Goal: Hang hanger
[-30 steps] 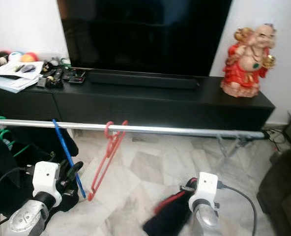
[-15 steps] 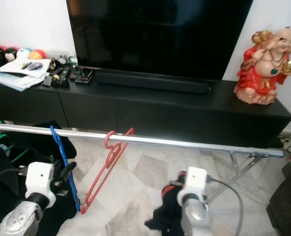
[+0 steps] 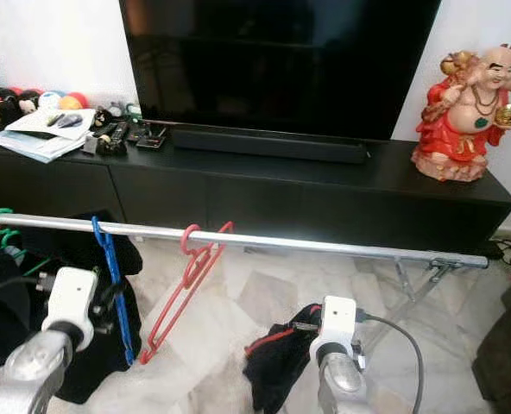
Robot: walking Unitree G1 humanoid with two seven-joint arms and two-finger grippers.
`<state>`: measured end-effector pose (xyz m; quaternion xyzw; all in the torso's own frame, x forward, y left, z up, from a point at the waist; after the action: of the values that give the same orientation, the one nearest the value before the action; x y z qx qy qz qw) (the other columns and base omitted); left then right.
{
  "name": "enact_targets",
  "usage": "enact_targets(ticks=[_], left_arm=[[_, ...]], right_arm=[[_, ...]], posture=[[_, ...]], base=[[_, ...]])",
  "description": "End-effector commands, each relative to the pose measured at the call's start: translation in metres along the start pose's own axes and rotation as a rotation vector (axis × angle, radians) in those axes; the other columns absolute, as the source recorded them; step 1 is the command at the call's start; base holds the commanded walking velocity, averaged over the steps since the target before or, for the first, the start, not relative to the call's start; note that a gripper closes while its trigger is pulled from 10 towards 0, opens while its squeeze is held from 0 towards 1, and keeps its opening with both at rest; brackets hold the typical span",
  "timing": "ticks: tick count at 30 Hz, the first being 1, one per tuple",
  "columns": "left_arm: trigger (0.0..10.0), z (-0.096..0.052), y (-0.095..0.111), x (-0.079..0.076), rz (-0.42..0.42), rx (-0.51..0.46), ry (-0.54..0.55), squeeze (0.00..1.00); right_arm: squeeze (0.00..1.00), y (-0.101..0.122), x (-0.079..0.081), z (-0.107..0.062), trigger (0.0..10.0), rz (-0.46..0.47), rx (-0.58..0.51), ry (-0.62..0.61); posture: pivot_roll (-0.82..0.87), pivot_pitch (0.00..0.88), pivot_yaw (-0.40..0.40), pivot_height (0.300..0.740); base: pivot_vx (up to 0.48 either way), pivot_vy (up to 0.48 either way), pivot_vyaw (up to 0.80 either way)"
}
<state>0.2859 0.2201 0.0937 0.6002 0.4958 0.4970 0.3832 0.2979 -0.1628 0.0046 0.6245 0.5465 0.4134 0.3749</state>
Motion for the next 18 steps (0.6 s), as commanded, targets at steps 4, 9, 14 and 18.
enact_targets(ticks=[4,9,14,18], left_arm=[[10.0,0.012,-0.001,0.010,-0.051,0.111,0.075,0.00],[10.0,0.028,-0.005,0.005,-0.064,0.189,0.071,0.00],[10.0,0.044,-0.001,-0.003,-0.106,0.223,0.074,0.00],[10.0,0.053,0.003,-0.005,-0.115,0.255,0.098,0.00]], right_arm=[[0.00,0.007,0.004,0.003,10.0,-0.008,-0.025,0.016],[0.00,0.006,0.006,0.004,10.0,-0.011,-0.018,0.024],[0.00,0.006,0.008,0.004,10.0,-0.010,-0.017,0.029],[0.00,0.006,0.006,0.003,10.0,-0.009,-0.018,0.028]], posture=[[0.17,0.016,-0.030,0.740],[0.16,0.016,-0.030,0.740],[0.15,0.011,-0.023,0.740],[0.14,0.006,-0.017,0.740]], base=[[0.000,0.000,0.00],[0.000,0.000,0.00],[0.000,0.000,0.00],[0.000,0.000,0.00]])
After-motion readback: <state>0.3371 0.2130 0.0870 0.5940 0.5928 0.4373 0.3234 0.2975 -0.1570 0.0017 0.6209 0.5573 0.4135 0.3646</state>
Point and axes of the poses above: a point about 5 cm out from each wrist's last joint towards the gripper, its own z axis pointing out of the wrist towards the gripper, its own y axis along the axis of the wrist's last joint, x = y × z, the point moved 1 cm from there along z, pointing out of the wrist towards the gripper, and after that the axes turned 1 degree about z, right-handed, at the moved point
